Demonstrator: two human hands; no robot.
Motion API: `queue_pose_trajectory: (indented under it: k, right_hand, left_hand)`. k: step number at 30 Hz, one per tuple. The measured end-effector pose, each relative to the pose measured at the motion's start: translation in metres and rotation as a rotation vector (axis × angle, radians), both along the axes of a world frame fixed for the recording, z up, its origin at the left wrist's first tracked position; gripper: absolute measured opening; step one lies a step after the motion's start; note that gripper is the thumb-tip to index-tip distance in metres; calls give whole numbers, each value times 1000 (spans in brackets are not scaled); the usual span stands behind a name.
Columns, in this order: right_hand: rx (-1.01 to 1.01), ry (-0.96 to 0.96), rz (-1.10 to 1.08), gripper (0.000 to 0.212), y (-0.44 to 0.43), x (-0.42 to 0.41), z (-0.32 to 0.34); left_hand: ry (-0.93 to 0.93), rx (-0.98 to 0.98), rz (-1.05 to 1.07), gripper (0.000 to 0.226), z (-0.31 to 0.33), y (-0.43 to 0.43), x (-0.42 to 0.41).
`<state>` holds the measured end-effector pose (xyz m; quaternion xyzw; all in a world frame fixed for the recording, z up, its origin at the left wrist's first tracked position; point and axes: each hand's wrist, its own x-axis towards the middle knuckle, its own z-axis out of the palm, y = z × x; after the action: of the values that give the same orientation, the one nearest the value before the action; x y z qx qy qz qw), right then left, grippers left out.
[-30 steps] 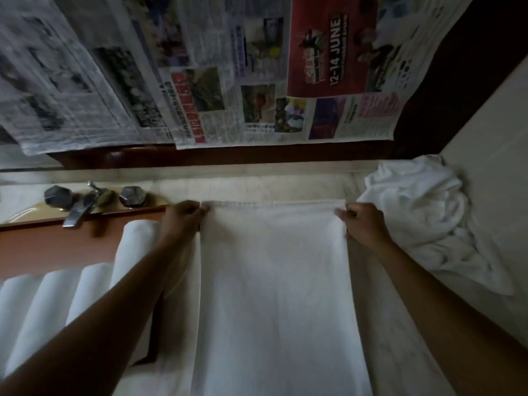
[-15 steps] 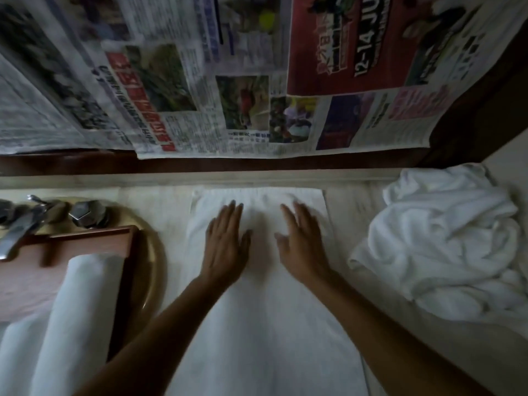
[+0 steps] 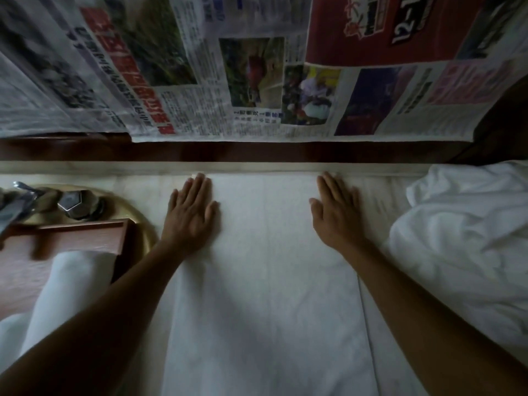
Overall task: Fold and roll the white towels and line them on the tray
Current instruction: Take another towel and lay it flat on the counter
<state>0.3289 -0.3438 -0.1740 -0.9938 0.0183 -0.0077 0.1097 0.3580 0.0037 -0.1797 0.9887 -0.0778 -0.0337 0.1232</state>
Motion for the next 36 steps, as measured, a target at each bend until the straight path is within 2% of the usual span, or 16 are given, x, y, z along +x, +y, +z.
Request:
queue_pose_trajectory:
  k: [3, 7, 10, 13, 18, 22, 26, 29, 33, 36]
  right_hand:
    - [17, 4, -22, 68, 9, -13, 10]
    - [102, -84, 13, 67, 59, -76, 15]
    - [108, -98, 106, 61, 84, -141, 3]
    - [38, -113, 161, 59, 47, -164, -6]
    - [122, -186, 19, 56, -27, -178, -11]
    - [159, -243, -39, 58, 14, -212, 10]
    - [173, -123, 143, 66, 100, -275, 11]
    - [104, -112, 259, 65, 79, -310, 3]
    - [84, -104, 99, 60, 24, -312, 0]
    - [78, -135, -17, 59, 22, -319, 4]
  left_hand:
    - [-27, 17, 15, 72, 15, -11, -13]
    - [-172, -188, -28, 63, 34, -67, -93]
    - [-88, -262, -112, 59, 23, -85, -165]
    - [-55, -150, -129, 59, 7, -47, -184]
    - [-49, -112, 48, 61, 14, 5, -194]
    - [-147, -206, 27, 60, 29, -29, -242]
    - [-44, -274, -95, 58, 19, -74, -291]
    - [-50, -198, -81, 56, 13, -37, -301]
    - [-65, -197, 23, 57, 5, 16, -312]
    - [-68, -206, 52, 59, 12, 22, -326]
